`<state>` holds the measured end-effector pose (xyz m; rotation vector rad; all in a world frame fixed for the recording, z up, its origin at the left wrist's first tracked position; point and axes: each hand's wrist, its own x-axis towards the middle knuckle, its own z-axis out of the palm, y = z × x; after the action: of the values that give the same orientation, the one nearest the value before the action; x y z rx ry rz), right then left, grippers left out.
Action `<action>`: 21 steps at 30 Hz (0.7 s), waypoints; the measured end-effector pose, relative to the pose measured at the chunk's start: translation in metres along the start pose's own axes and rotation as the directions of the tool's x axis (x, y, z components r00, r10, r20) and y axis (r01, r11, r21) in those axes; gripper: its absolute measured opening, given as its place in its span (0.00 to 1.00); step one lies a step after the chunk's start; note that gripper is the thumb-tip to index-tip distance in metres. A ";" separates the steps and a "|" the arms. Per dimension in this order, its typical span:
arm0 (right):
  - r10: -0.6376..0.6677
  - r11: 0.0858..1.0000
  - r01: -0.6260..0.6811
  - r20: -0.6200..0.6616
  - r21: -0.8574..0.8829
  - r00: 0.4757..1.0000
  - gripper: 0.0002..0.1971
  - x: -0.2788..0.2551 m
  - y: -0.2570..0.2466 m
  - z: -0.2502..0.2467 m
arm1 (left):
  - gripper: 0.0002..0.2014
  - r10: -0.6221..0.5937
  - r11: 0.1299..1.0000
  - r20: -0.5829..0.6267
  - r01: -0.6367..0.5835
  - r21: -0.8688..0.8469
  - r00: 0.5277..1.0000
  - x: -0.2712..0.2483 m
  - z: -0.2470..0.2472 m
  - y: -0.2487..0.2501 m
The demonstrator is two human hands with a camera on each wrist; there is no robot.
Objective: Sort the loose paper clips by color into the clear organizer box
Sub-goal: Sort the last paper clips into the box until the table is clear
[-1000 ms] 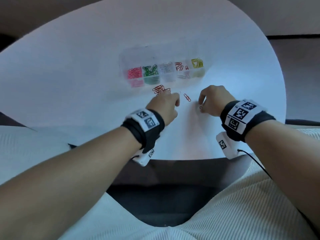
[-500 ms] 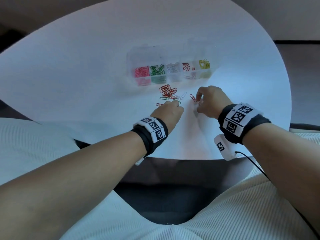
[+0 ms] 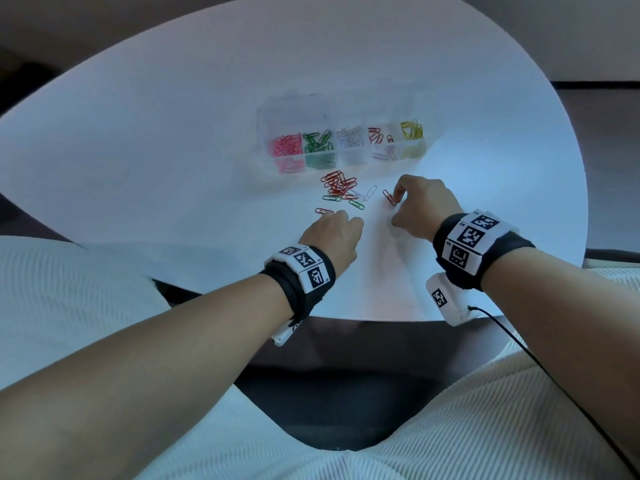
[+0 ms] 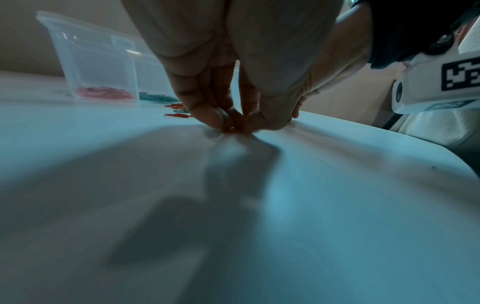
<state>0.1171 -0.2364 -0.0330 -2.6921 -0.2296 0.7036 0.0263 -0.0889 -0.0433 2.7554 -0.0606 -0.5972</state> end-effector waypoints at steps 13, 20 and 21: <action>0.074 0.997 -0.076 -0.081 -0.024 0.994 0.11 0.004 0.005 -0.011 | 0.07 -0.007 0.999 -0.026 0.006 -0.044 1.000 -0.015 0.011 -0.002; 0.067 0.996 -0.069 -0.029 -0.051 0.997 0.12 0.002 0.001 -0.008 | 0.08 -0.022 0.977 -0.061 0.008 -0.211 0.998 -0.014 0.006 -0.008; 0.065 0.996 -0.066 -0.019 -0.062 0.998 0.11 0.001 0.001 -0.006 | 0.09 -0.046 0.961 -0.081 0.022 -0.276 0.996 -0.014 0.003 -0.010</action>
<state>0.1215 -0.2386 -0.0286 -2.7755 -0.1625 0.7037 0.0123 -0.0790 -0.0430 2.5115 0.0844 -0.4554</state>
